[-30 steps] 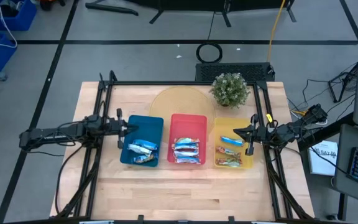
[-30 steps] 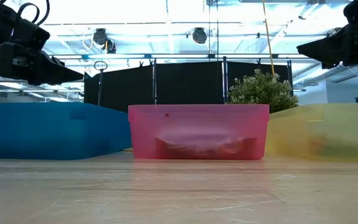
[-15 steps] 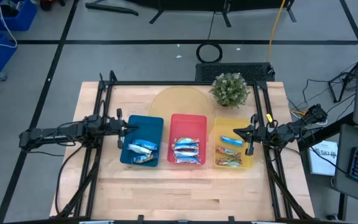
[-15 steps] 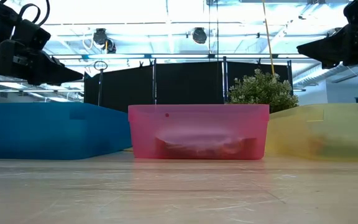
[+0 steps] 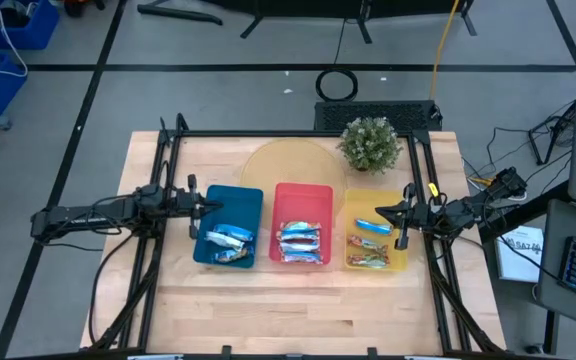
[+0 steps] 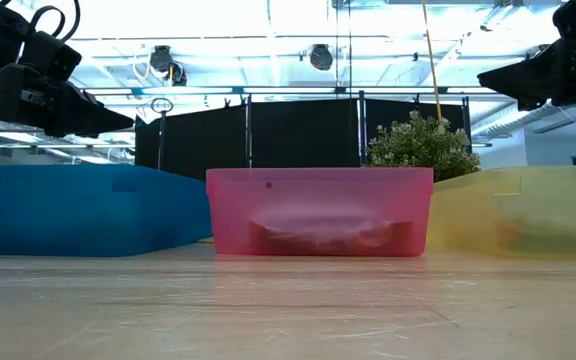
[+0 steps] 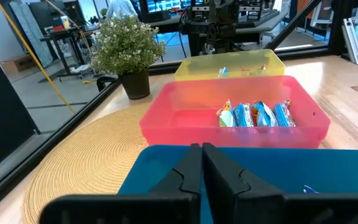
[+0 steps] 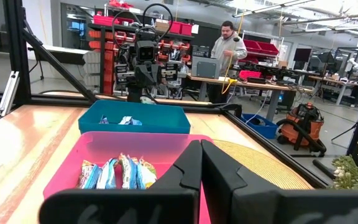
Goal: Pick and place Granola Bars by type
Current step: Return to Home Position
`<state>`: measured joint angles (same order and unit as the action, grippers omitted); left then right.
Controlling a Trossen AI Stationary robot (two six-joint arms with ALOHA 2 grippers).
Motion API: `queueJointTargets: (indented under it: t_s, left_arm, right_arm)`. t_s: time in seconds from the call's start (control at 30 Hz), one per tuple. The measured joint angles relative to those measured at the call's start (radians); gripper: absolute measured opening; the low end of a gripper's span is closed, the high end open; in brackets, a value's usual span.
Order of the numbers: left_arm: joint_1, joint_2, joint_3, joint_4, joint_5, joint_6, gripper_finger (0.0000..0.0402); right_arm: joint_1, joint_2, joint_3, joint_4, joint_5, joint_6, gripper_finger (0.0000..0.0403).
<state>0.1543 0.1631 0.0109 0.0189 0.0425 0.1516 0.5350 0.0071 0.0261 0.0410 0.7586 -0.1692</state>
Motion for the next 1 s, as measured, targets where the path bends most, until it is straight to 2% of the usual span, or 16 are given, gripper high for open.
queueJointTargets:
  t_s: [0.37, 1.0]
  left_arm:
    - [0.0, 0.0, 0.0, 0.0, 0.0, 0.0, 0.0061]
    - [0.0, 0.0, 0.0, 0.0, 0.0, 0.0, 0.0063]
  right_arm:
    - [0.0, 0.0, 0.0, 0.0, 0.0, 0.0, 0.0]
    - [0.0, 0.0, 0.0, 0.0, 0.0, 0.0, 0.0]
